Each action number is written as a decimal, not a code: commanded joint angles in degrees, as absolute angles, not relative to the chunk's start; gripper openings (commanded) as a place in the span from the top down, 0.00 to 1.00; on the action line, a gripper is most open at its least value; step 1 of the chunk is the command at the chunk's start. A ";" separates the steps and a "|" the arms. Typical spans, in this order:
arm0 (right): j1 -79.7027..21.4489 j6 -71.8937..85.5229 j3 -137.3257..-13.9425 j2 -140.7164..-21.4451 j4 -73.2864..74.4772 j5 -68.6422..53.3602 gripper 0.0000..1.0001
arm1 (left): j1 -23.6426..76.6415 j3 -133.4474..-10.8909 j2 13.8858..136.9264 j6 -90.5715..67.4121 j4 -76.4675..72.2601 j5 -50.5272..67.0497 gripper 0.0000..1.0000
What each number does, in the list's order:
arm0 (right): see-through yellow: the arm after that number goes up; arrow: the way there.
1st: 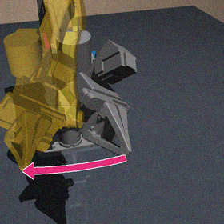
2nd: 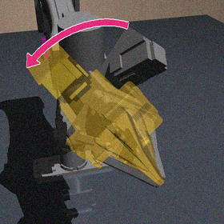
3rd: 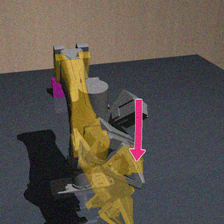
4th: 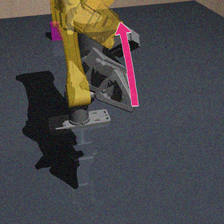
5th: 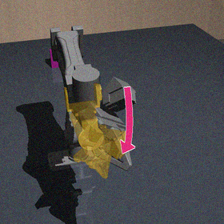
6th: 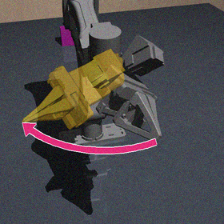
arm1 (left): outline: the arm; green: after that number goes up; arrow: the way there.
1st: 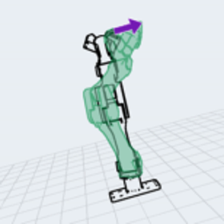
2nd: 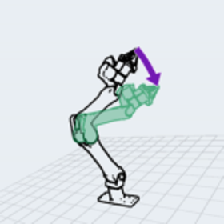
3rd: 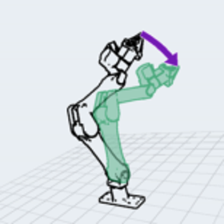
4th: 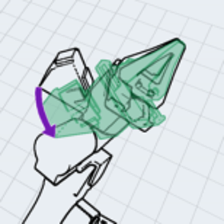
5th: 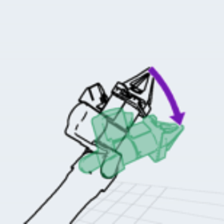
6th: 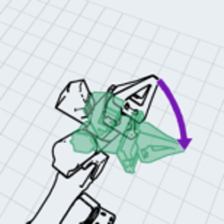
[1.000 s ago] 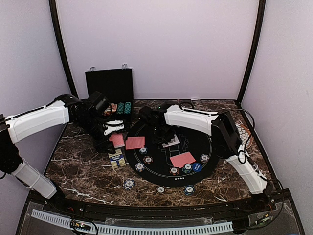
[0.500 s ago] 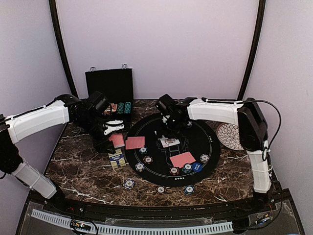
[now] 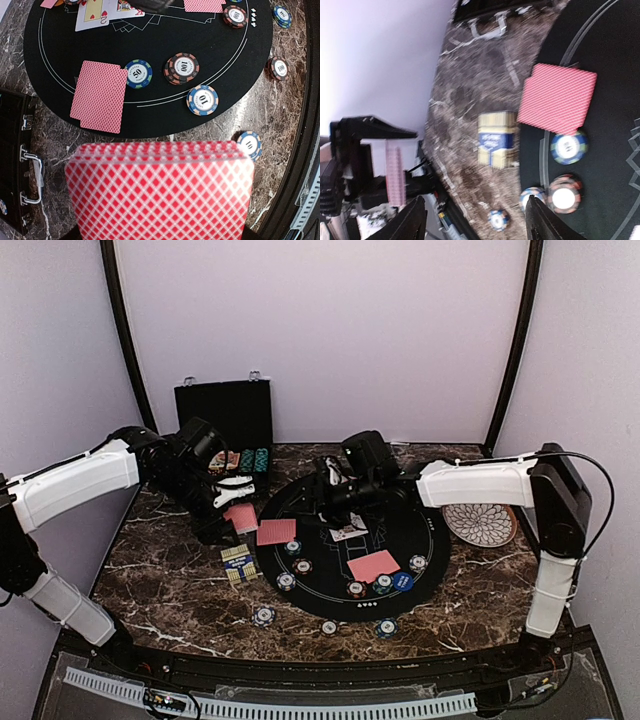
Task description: Distribute texas hold em gaming equipment
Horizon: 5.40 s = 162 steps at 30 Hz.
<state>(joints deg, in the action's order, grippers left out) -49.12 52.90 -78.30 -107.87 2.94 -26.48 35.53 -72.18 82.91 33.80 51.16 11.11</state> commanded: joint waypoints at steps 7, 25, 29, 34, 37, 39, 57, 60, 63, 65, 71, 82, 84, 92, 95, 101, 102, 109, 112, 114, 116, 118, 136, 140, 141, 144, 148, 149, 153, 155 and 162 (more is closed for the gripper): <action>-53.09 63.73 -80.02 -112.96 -17.37 -38.93 0.31 | 35.36 -74.25 82.56 33.18 52.47 12.70 1.00; -55.36 72.08 -84.98 -120.68 -26.76 -41.72 0.33 | 35.42 -74.36 82.39 33.05 52.54 13.33 1.00; -55.78 73.04 -87.01 -122.77 -27.17 -42.30 0.34 | 35.41 -74.15 82.18 33.11 52.56 13.12 1.00; -55.96 73.26 -88.49 -124.64 -26.26 -43.20 0.35 | 35.40 -74.00 82.02 33.13 52.73 13.16 1.00; -55.67 72.40 -88.28 -124.69 -24.39 -42.82 0.37 | 35.42 -74.04 81.97 33.20 52.84 13.25 1.00; -55.19 72.00 -87.41 -124.17 -23.49 -42.06 0.39 | 35.40 -74.01 81.86 33.22 52.82 13.24 1.00; -52.36 65.49 -81.41 -115.25 -15.36 -39.45 0.62 | 35.40 -73.67 81.79 33.29 52.87 12.71 1.00; -52.37 66.45 -80.47 -113.39 -17.26 -39.62 0.68 | 35.40 -73.43 81.79 33.47 52.80 12.27 1.00; -52.38 67.97 -79.48 -112.22 -20.11 -39.82 0.70 | 35.41 -73.20 81.95 33.55 52.56 12.03 1.00; -52.54 68.50 -79.28 -112.06 -20.56 -39.96 0.71 | 35.42 -73.13 82.14 33.47 52.46 12.03 1.00; -53.18 69.61 -79.57 -113.30 -21.85 -40.79 0.76 | 35.40 -73.13 82.27 33.55 52.43 11.71 1.00; -53.97 69.08 -81.55 -114.79 -20.32 -41.61 0.87 | 35.42 -72.71 82.11 33.74 52.51 11.52 1.00; -54.03 68.66 -81.73 -114.81 -19.72 -41.73 0.87 | 35.42 -72.69 82.16 33.75 52.48 11.58 1.00; -54.22 69.34 -82.03 -115.36 -20.89 -43.07 0.88 | 35.42 -72.52 82.10 33.77 52.60 11.45 1.00; -54.48 68.31 -82.97 -115.48 -19.59 -43.37 0.80 | 35.42 -72.43 82.02 33.69 52.52 11.37 1.00; -54.71 68.99 -82.34 -115.80 -20.72 -43.68 0.91 | 35.42 -72.51 82.13 33.57 52.55 11.45 1.00; -54.67 69.00 -82.21 -115.64 -20.65 -43.67 0.95 | 35.42 -72.51 82.11 33.57 52.56 11.48 1.00; -53.22 69.04 -79.70 -113.50 -20.94 -43.29 1.00 | 35.37 -72.61 82.20 33.57 52.77 11.56 1.00; -52.62 69.27 -78.43 -112.38 -21.73 -43.31 1.00 | 35.37 -72.48 82.13 33.57 52.81 11.46 1.00; -52.19 69.79 -77.51 -111.67 -22.68 -43.41 1.00 | 35.42 -72.35 82.12 33.57 52.81 11.43 1.00; -51.68 70.27 -76.40 -110.60 -23.54 -43.37 1.00 | 35.42 -72.29 82.09 33.57 52.75 11.46 1.00; -50.96 70.28 -75.18 -109.38 -23.71 -43.33 1.00 | 35.40 -72.33 82.09 33.57 52.79 11.46 1.00; -39.67 48.71 -69.16 -92.86 12.64 -33.13 1.00 | 35.42 -71.08 82.38 33.66 51.69 9.60 1.00; -39.38 40.98 -74.73 -93.74 27.35 -23.66 1.00 | 35.41 -71.34 82.44 33.66 51.85 9.50 1.00; -39.42 39.45 -76.27 -94.25 30.68 -20.91 1.00 | 35.42 -71.31 82.44 33.66 51.85 9.52 1.00; -39.44 36.63 -79.67 -95.64 37.54 -13.94 1.00 | 35.42 -71.37 82.45 33.61 51.86 9.55 1.00; -40.25 34.23 -83.96 -97.42 43.77 -5.65 1.00 | 35.42 -71.36 82.51 33.57 51.86 9.57 1.00; -40.68 33.64 -85.48 -98.19 45.54 -3.40 1.00 | 35.42 -71.36 82.52 33.64 51.86 9.53 1.00; -43.41 31.47 -92.73 -103.19 54.61 9.15 1.00 | 35.41 -71.51 82.67 33.71 51.86 9.49 1.00; -45.23 30.81 -96.98 -106.46 58.70 15.12 1.00 | 35.40 -71.47 82.70 33.74 51.98 9.51 1.00; -52.28 29.97 -109.78 -119.29 70.21 29.90 1.00 | 35.42 -71.37 82.15 33.75 52.25 9.05 1.00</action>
<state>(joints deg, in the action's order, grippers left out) -48.75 31.24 -103.57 -113.80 60.07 17.28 35.53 -71.83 82.94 33.63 52.34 9.15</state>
